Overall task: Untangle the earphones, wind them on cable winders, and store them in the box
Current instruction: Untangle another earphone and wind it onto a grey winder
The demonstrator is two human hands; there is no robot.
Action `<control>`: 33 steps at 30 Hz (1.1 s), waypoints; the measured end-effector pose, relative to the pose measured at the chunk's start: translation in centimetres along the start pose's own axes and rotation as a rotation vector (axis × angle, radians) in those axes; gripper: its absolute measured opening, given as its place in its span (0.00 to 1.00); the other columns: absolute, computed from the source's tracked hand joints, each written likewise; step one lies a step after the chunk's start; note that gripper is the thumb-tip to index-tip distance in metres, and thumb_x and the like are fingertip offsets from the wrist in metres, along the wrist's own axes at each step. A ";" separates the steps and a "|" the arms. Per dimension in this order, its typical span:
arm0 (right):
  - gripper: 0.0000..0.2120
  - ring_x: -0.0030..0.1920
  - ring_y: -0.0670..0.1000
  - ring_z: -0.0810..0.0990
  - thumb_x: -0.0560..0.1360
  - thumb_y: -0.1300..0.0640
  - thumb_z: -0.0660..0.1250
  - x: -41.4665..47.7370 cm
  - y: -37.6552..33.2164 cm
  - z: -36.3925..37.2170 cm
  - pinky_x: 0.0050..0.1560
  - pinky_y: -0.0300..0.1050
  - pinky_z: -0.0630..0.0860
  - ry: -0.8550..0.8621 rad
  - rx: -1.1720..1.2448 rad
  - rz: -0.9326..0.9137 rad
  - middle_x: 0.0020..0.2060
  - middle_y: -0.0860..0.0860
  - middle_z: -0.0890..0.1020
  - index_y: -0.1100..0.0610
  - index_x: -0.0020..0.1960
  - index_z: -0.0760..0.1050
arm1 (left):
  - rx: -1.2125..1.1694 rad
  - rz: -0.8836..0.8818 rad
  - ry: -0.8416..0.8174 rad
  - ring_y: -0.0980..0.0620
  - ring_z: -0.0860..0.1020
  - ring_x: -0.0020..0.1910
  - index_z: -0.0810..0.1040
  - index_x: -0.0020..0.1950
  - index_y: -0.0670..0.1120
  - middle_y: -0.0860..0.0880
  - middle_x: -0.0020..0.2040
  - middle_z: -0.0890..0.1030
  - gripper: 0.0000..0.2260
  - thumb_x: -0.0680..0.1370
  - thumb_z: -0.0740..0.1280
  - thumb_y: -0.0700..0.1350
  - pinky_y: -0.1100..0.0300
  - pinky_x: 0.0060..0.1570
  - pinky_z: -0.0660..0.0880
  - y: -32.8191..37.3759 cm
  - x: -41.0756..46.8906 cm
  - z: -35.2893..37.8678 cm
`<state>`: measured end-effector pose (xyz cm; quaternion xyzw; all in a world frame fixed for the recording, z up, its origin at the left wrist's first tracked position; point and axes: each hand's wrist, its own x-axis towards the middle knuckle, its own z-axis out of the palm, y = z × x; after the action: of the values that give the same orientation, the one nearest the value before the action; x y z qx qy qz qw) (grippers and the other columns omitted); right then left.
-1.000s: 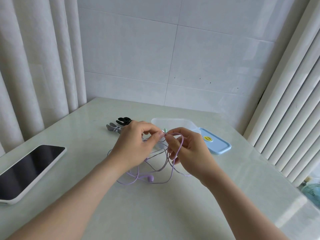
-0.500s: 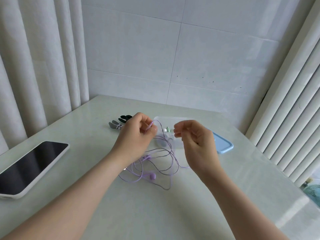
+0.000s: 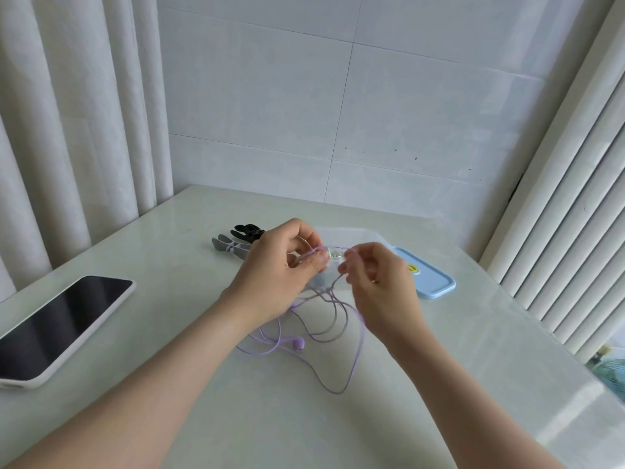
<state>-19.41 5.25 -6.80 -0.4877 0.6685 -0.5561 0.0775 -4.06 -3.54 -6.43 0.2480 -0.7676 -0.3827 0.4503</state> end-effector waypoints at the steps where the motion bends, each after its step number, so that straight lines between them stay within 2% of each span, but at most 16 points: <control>1: 0.05 0.37 0.42 0.83 0.85 0.55 0.64 0.1 -0.2 -0.2 0.40 0.38 0.75 0.057 0.058 0.008 0.37 0.44 0.87 0.54 0.52 0.77 | 0.118 0.007 0.023 0.57 0.75 0.30 0.78 0.47 0.51 0.53 0.37 0.83 0.07 0.78 0.76 0.47 0.63 0.36 0.71 -0.2 0.0 0.0; 4: 0.05 0.32 0.41 0.78 0.86 0.54 0.63 -0.1 -1.2 -0.7 0.34 0.35 0.69 0.064 0.194 0.009 0.39 0.52 0.87 0.54 0.53 0.76 | 0.484 0.027 0.119 0.54 0.75 0.37 0.77 0.45 0.52 0.55 0.33 0.75 0.13 0.71 0.79 0.52 0.57 0.39 0.72 -0.7 -0.3 0.1; 5: 0.05 0.36 0.41 0.81 0.85 0.54 0.64 -0.3 -1.4 -0.8 0.36 0.34 0.70 0.046 0.234 0.007 0.40 0.56 0.86 0.53 0.53 0.77 | 0.577 0.046 0.141 0.50 0.75 0.41 0.77 0.45 0.52 0.56 0.33 0.73 0.13 0.71 0.79 0.54 0.54 0.42 0.72 -0.8 -0.4 0.2; 7: 0.05 0.46 0.46 0.86 0.85 0.55 0.66 -0.4 -1.9 -0.6 0.48 0.41 0.78 0.004 0.349 0.025 0.40 0.61 0.82 0.54 0.53 0.80 | 0.721 0.077 0.175 0.46 0.74 0.47 0.77 0.45 0.53 0.57 0.36 0.74 0.12 0.71 0.77 0.54 0.53 0.45 0.69 -1.1 -0.4 0.2; 9: 0.05 0.42 0.49 0.84 0.85 0.57 0.66 -0.2 -2.3 -0.6 0.55 0.48 0.81 0.008 0.515 0.083 0.37 0.56 0.78 0.55 0.52 0.80 | 0.827 0.051 0.204 0.46 0.73 0.50 0.76 0.45 0.54 0.57 0.40 0.78 0.10 0.72 0.76 0.53 0.52 0.47 0.64 -1.3 -0.3 -0.1; 12: 0.06 0.30 0.46 0.71 0.84 0.61 0.65 0.2 -2.9 -1.5 0.43 0.44 0.77 0.105 0.671 0.166 0.30 0.47 0.71 0.54 0.51 0.79 | 0.910 -0.020 0.247 0.46 0.73 0.54 0.78 0.48 0.55 0.55 0.47 0.80 0.07 0.75 0.73 0.45 0.53 0.47 0.57 -2.0 -0.1 -1.3; 14: 0.06 0.29 0.46 0.67 0.81 0.63 0.67 0.4 -2.9 -2.5 0.38 0.42 0.72 0.159 0.522 0.150 0.30 0.48 0.68 0.53 0.53 0.79 | 0.921 -0.037 0.268 0.45 0.72 0.53 0.79 0.49 0.55 0.54 0.48 0.80 0.13 0.73 0.71 0.37 0.53 0.47 0.56 -2.5 -0.1 -2.1; 16: 0.13 0.30 0.47 0.68 0.76 0.66 0.69 0.6 -2.3 -3.2 0.35 0.40 0.70 0.177 0.216 0.064 0.31 0.49 0.69 0.50 0.54 0.79 | 0.926 -0.036 0.290 0.44 0.71 0.53 0.80 0.49 0.55 0.53 0.48 0.78 0.17 0.71 0.70 0.33 0.53 0.46 0.56 -2.7 -0.2 -2.5; 17: 0.14 0.32 0.47 0.71 0.74 0.64 0.70 0.6 -1.9 -3.3 0.37 0.40 0.69 0.158 0.018 0.006 0.30 0.47 0.71 0.48 0.54 0.79 | 0.936 -0.036 0.297 0.44 0.71 0.54 0.80 0.49 0.55 0.52 0.49 0.78 0.18 0.70 0.70 0.32 0.53 0.47 0.56 -2.8 -0.2 -2.5; 19: 0.10 0.44 0.51 0.73 0.74 0.54 0.73 0.3 -1.3 -2.9 0.45 0.45 0.65 0.085 -0.417 -0.110 0.31 0.43 0.72 0.45 0.54 0.79 | 0.967 -0.017 0.318 0.43 0.69 0.55 0.81 0.50 0.55 0.50 0.51 0.76 0.20 0.68 0.70 0.30 0.53 0.47 0.54 -2.8 -0.1 -2.3; 22: 0.10 0.52 0.54 0.64 0.77 0.38 0.69 -0.2 -0.2 -1.8 0.52 0.49 0.59 -0.061 -0.819 -0.177 0.40 0.43 0.71 0.40 0.54 0.83 | 0.920 0.043 0.316 0.42 0.71 0.56 0.81 0.53 0.52 0.49 0.53 0.74 0.25 0.65 0.67 0.27 0.53 0.47 0.55 -3.2 0.0 -2.0; 24: 0.13 0.54 0.55 0.62 0.79 0.33 0.65 -0.3 0.2 -1.6 0.57 0.52 0.61 -0.146 -0.896 -0.157 0.47 0.46 0.71 0.37 0.54 0.84 | 0.756 0.074 0.257 0.44 0.76 0.54 0.80 0.59 0.48 0.49 0.56 0.77 0.27 0.67 0.64 0.24 0.55 0.49 0.62 -3.5 0.2 -1.7; 25: 0.14 0.55 0.56 0.63 0.79 0.33 0.64 -0.4 0.4 -1.6 0.58 0.53 0.61 -0.174 -0.901 -0.155 0.49 0.46 0.72 0.37 0.54 0.84 | 0.647 0.081 0.226 0.46 0.78 0.52 0.78 0.62 0.46 0.49 0.58 0.78 0.27 0.69 0.61 0.23 0.59 0.49 0.65 -3.6 0.2 -1.6; 28: 0.10 0.58 0.54 0.65 0.82 0.40 0.64 -0.3 0.5 -1.8 0.54 0.51 0.57 -0.230 -0.890 -0.157 0.50 0.41 0.78 0.39 0.57 0.82 | 0.407 0.164 0.160 0.52 0.82 0.48 0.74 0.65 0.45 0.50 0.59 0.79 0.17 0.82 0.57 0.29 0.73 0.47 0.69 -3.2 0.1 -0.9; 31: 0.13 0.57 0.52 0.64 0.81 0.51 0.62 -0.3 0.7 -1.7 0.52 0.50 0.55 -0.339 -0.879 -0.139 0.43 0.38 0.79 0.39 0.62 0.79 | 0.323 0.184 0.135 0.54 0.83 0.48 0.76 0.63 0.47 0.53 0.56 0.79 0.12 0.88 0.54 0.40 0.75 0.45 0.71 -2.8 0.1 -0.4; 33: 0.13 0.55 0.52 0.64 0.80 0.50 0.64 -0.4 0.8 -1.7 0.51 0.50 0.55 -0.405 -0.874 -0.125 0.43 0.39 0.81 0.39 0.63 0.79 | 0.277 0.147 0.142 0.54 0.83 0.47 0.77 0.62 0.47 0.52 0.56 0.79 0.12 0.88 0.54 0.42 0.73 0.45 0.74 -2.6 0.2 -0.2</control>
<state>-20.79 6.61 -7.02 -0.6122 0.7805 -0.1204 -0.0395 -3.91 -5.24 -8.38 0.2773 -0.7953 -0.2206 0.4919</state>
